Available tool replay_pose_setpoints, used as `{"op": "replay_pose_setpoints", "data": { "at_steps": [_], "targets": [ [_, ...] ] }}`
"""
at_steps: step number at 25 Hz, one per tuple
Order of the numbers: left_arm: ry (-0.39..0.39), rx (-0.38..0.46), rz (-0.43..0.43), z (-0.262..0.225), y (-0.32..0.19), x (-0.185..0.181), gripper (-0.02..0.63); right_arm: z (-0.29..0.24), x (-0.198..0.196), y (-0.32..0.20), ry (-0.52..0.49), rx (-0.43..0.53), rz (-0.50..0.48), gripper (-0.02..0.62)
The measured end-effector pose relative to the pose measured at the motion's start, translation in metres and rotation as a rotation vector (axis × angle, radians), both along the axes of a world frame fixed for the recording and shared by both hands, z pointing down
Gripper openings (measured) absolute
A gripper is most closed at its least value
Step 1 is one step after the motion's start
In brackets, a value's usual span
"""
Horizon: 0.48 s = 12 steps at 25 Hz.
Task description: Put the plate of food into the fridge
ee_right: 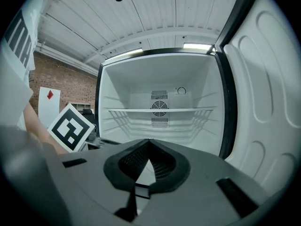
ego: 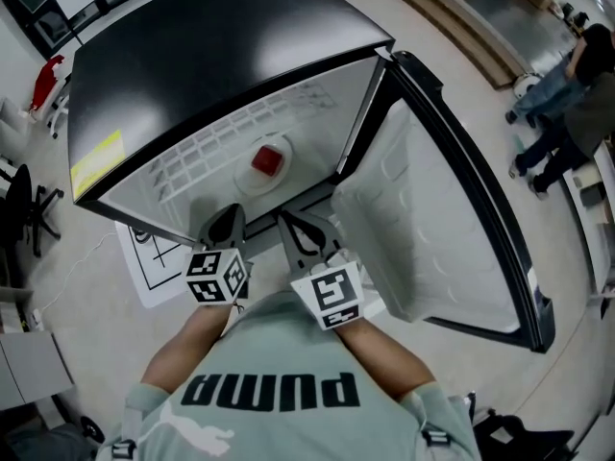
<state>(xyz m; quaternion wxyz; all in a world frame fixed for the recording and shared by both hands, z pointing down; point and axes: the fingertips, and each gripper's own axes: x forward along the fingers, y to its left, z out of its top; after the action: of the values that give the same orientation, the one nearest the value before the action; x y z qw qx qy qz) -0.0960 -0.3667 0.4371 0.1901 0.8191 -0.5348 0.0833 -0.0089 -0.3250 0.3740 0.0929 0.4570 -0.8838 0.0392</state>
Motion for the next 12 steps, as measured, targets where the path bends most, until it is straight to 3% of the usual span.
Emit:
{"op": "replay_pose_setpoints", "data": {
  "at_steps": [12],
  "targets": [
    [0.023,0.074,0.102,-0.047,0.061,-0.006,0.005,-0.009,-0.026,0.035,0.036,0.035,0.006,0.005]
  ]
}}
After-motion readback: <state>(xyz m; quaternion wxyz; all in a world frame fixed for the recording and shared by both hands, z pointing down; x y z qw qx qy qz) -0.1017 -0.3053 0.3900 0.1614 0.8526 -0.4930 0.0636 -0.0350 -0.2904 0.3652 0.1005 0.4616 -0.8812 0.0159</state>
